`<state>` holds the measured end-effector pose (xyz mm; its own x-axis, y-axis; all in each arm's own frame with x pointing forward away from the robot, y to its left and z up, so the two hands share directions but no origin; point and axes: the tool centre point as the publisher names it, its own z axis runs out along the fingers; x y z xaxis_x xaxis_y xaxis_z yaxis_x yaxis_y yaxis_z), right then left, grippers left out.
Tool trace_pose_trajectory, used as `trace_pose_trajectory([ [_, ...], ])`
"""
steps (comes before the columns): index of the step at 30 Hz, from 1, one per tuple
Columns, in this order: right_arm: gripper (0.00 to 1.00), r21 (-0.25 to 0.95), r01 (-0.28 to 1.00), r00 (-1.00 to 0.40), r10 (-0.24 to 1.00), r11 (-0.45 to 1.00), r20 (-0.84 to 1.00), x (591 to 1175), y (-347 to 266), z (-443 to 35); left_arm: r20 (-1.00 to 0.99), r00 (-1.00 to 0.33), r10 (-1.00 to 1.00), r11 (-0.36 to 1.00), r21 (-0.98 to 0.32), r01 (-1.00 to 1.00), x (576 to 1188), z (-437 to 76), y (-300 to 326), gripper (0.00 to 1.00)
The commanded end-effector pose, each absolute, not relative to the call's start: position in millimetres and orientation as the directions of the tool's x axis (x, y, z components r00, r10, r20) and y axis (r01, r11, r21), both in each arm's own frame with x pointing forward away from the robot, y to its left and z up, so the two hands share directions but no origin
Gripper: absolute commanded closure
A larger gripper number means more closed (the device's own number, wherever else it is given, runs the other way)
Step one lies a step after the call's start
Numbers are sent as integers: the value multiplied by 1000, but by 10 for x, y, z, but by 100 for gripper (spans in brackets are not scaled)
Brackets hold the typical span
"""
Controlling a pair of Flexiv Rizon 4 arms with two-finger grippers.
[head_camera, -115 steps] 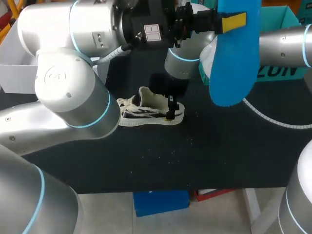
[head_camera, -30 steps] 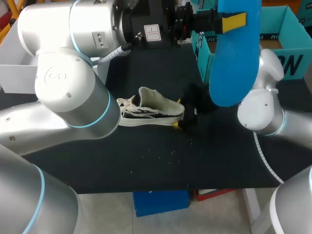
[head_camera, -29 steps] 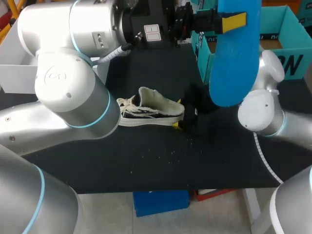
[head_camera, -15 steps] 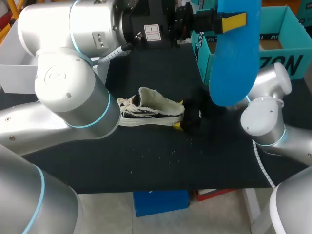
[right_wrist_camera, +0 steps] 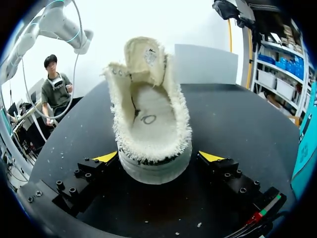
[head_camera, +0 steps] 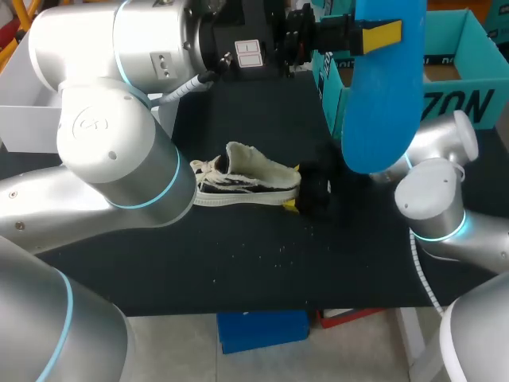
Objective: Take the shoe out of the shoebox, open the shoe tongue, remove and reinsert the insole, then place the shoe into the shoebox
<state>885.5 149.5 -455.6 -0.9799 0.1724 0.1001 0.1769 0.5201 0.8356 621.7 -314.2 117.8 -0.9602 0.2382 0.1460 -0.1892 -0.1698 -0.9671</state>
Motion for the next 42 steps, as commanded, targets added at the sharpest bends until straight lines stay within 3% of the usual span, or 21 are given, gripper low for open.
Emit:
trace_pose_trajectory([
  [1,0,839,180,-980,169,514,106,8872,1518,-4702,146,-961,233,-174,-966,-189,6205,1172,-3171,100],
  [17,0,777,131,-986,162,616,38,8979,1454,-4363,146,-961,233,-174,-966,-189,6205,1172,-3171,100],
  [34,0,520,112,-992,125,847,11,9130,1399,-3841,146,-961,233,-174,-966,-189,6205,1172,-3171,100],
  [42,0,290,68,-997,76,955,-16,9139,1570,-3756,146,-961,233,-174,-966,-189,6205,1172,-3171,100],
])
